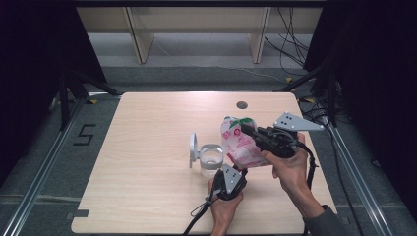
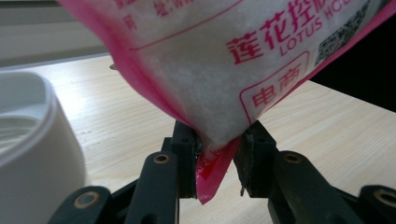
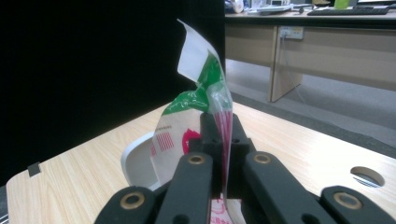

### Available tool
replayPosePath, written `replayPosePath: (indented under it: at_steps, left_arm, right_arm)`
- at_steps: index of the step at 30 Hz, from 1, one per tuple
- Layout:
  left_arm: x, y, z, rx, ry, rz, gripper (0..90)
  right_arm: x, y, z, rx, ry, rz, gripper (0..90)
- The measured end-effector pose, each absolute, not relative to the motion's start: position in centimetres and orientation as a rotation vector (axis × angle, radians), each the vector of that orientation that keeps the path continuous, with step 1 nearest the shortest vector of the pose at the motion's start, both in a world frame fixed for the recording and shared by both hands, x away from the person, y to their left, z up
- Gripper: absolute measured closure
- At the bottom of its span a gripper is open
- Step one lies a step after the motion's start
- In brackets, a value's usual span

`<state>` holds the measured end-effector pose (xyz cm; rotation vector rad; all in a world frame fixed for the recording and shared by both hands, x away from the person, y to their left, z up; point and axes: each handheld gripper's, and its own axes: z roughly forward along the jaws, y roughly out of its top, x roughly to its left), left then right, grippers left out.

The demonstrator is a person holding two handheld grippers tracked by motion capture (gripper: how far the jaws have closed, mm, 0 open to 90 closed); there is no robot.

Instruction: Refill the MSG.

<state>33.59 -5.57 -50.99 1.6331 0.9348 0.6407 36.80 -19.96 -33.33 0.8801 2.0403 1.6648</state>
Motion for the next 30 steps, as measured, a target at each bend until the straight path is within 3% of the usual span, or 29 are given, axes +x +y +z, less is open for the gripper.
replayPosePath:
  at_steps: [4,30]
  left_arm:
    - [34.0,-5.8,-51.6,1.579,0.943,0.584,71.1]
    - [34.4,-6.4,-51.6,1.581,0.888,0.520,72.2]
  right_arm:
    - [37.4,-18.7,-33.8,0.872,2.072,1.637,90.0]
    - [39.6,-15.9,-34.6,0.921,2.182,1.592,90.0]
